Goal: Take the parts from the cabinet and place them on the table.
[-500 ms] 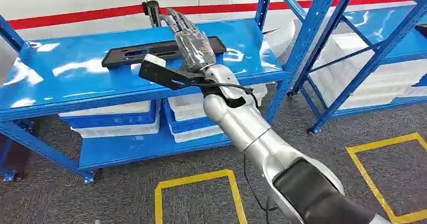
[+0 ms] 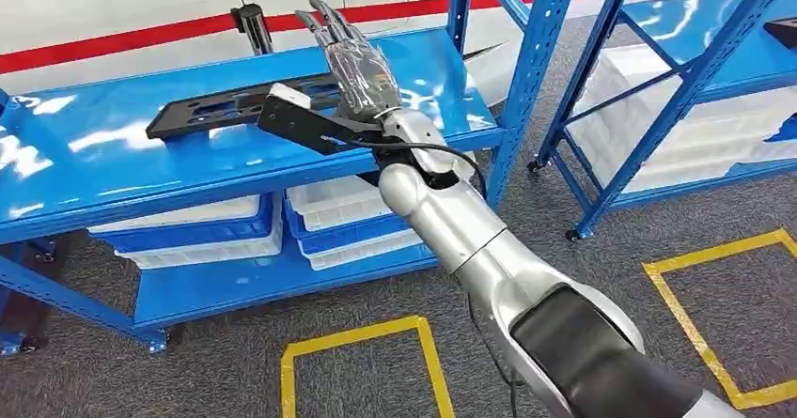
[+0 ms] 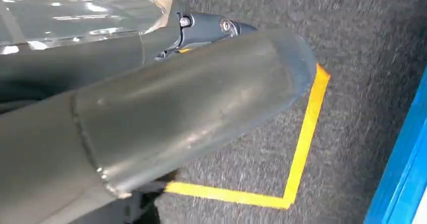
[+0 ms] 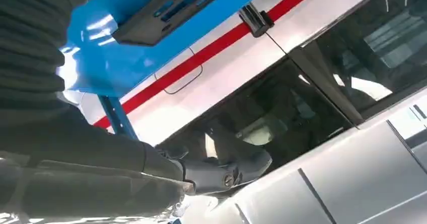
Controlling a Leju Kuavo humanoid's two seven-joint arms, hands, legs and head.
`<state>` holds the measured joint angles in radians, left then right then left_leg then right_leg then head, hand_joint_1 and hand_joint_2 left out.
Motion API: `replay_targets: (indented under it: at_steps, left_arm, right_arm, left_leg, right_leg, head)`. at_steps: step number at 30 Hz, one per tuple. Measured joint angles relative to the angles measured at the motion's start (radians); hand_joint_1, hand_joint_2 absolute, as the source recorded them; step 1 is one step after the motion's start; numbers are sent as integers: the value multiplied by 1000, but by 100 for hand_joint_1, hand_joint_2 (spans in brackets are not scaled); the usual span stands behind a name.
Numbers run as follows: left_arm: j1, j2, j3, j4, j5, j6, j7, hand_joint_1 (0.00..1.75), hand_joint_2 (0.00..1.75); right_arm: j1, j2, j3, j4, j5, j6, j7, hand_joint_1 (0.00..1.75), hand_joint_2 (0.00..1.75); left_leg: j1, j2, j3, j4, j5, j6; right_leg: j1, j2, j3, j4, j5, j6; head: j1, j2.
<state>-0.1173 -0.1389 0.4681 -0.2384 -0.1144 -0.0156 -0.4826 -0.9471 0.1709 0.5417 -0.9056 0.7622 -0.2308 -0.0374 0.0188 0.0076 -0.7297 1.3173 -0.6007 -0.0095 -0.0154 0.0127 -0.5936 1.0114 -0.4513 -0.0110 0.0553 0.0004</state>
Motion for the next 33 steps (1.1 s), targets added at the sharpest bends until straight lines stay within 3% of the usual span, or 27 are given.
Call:
replay_targets:
  at_steps: [1, 2, 4, 5, 6, 9, 11, 12, 14, 15, 16, 17, 18, 20, 21, 24, 26, 27, 29, 30, 31, 32, 33]
  left_arm:
    - [5, 0, 5, 1, 2, 1, 1, 0, 0]
    - [9, 0, 11, 1, 3, 1, 2, 0, 0]
    - [12, 0, 18, 1, 7, 1, 2, 0, 0]
    - [12, 1, 20, 1, 10, 1, 2, 0, 0]
    - [11, 5, 26, 1, 13, 2, 2, 0, 0]
    - [12, 2, 39, 1, 23, 4, 2, 0, 0]
    - [14, -4, 45, 1, 27, 6, 1, 0, 0]
    - [14, -4, 48, 1, 29, 6, -1, 0, 0]
    - [12, -6, 59, 1, 33, 7, -3, 0, 0]
    - [12, -6, 64, 1, 35, 7, -4, 0, 0]
    - [14, -8, 67, 1, 38, 7, -5, 0, 0]
    - [15, -10, 71, 1, 40, 6, -5, 0, 0]
    - [16, -12, 73, 1, 41, 6, -5, 0, 0]
    - [16, -14, 75, 1, 41, 6, -5, 0, 0]
    - [15, -13, 77, 1, 41, 6, -5, 0, 0]
    - [16, -14, 84, 1, 40, 6, -6, 0, 0]
    - [15, -14, 87, 1, 41, 6, -6, 0, 0]
    - [14, -14, 87, 1, 41, 6, -7, 0, 0]
    - [15, -14, 90, 1, 44, 0, -8, 0, 0]
    - [16, -14, 92, 1, 47, -4, -8, 0, 0]
    - [16, -14, 94, 1, 50, -5, -8, 0, 0]
    - [17, -14, 97, 1, 51, -6, -8, 0, 0]
    - [17, -14, 99, 1, 52, -8, -9, 0, 0]
  right_arm:
    - [0, 0, 1, 4, -1, -1, 0, 0, 175]
    - [0, 1, 3, 6, -2, -2, 0, 0, 175]
    - [-2, 6, 3, 7, -4, -5, -2, 0, 175]
    - [-5, 8, 4, 8, -4, -7, -3, 0, 175]
    - [-11, 9, 5, 11, -5, -10, -6, 0, 175]
    - [-16, 12, 8, 21, -10, -18, -10, 0, 175]
    - [-21, 15, 10, 24, -13, -26, -14, 0, 175]
    - [-28, 16, 11, 28, -16, -29, -16, 0, 175]
    - [-34, 16, 13, 44, -23, -37, -19, 0, 175]
    - [-33, 14, 14, 52, -28, -39, -21, 0, 175]
    - [-31, 13, 16, 61, -30, -40, -24, 0, 175]
    - [-31, 13, 16, 66, -31, -41, -26, 0, 175]
    - [-31, 13, 17, 69, -31, -41, -28, 0, 175]
    - [-35, 14, 20, 74, -31, -42, -30, 0, 175]
    - [-38, 13, 21, 79, -31, -44, -30, 0, 175]
    - [-37, 14, 22, 86, -31, -45, -30, 0, 175]
    - [-40, 18, 22, 87, -31, -46, -31, 0, 175]
    - [-42, 19, 22, 87, -31, -47, -31, 0, 175]
    - [-43, 24, 22, 92, -34, -49, -36, 0, 175]
    - [-43, 25, 23, 98, -36, -51, -39, 0, 175]
    - [-43, 26, 23, 104, -39, -54, -42, 0, 175]
    - [-43, 27, 23, 110, -43, -58, -47, 0, 175]
    - [-43, 29, 22, 113, -45, -61, -48, 0, 175]
  left_leg:
    - [0, 0, -19, 15, 14, 3]
    - [0, 0, -11, -26, 57, 9]
    - [-4, -4, 56, -193, 164, 27]
    - [-9, -11, 89, -278, 198, 43]
    - [-11, -11, 99, -285, 182, 48]
    - [-20, -11, 99, -297, 178, 49]
    - [-8, -5, 121, -326, 188, 49]
    - [-8, -5, 127, -332, 186, 54]
    - [-8, -5, 132, -331, 183, 57]
    - [-8, -5, 132, -331, 179, 57]
    - [-8, -5, 135, -330, 177, 56]
    - [-8, -6, 139, -330, 173, 52]
    - [-7, -7, 145, -329, 169, 49]
    - [-4, -7, 156, -325, 156, 37]
    - [-12, -8, 156, -319, 148, 27]
    - [-5, -6, 156, -322, 145, 17]
    - [2, -5, 150, -313, 131, 5]
    - [2, -6, 139, -279, 113, 2]
    - [3, -6, 54, -114, 47, -7]
    - [3, -6, 9, -42, 26, -8]
    - [3, -6, -23, -1, 25, -8]
    - [3, -6, -31, -11, 50, -5]
    - [2, -6, -16, -62, 93, 0]
  right_leg:
    - [4, 3, 4, 0, -2, -3]
    - [7, 5, 11, 0, -6, -7]
    - [14, 10, 25, 0, -14, -11]
    - [14, 12, 28, -1, -18, -11]
    - [25, 13, 26, -1, -19, -7]
    - [15, 13, 23, -6, -21, 5]
    - [18, 5, 16, 7, -30, 13]
    - [19, 0, -4, 51, -51, 12]
    - [12, 0, -91, 212, -104, 10]
    - [11, 0, -133, 281, -122, 12]
    - [9, -1, -159, 311, -120, 20]
    - [4, -1, -154, 282, -97, 33]
    - [-1, -4, -125, 213, -59, 45]
    - [-10, -18, -41, 22, 25, 66]
    - [-7, -21, -25, 2, 25, 57]
    - [0, -12, -29, 0, 23, 34]
    - [-12, -7, -19, -5, 23, 21]
    - [-12, -7, -14, -5, 18, 13]
    - [-7, -7, -6, -5, 12, 3]
    - [-4, -6, -4, -5, 9, 0]
    - [-1, -6, 0, -5, 6, -4]
    - [1, -4, 5, -4, 3, -7]
    - [3, -2, 11, -4, -2, -8]
  head:
    - [0, 0]
    - [0, 0]
    - [0, 0]
    - [0, 0]
    - [1, 0]
    - [0, 0]
    - [1, 0]
    - [3, 0]
    - [2, 0]
    - [3, 0]
    - [3, 0]
    - [3, 0]
    - [3, 0]
    - [3, 0]
    - [3, 0]
    - [2, 0]
    - [2, 0]
    - [-1, 0]
    - [-2, 0]
    - [-2, 0]
    - [-2, 0]
    - [-2, 0]
    - [-2, 0]
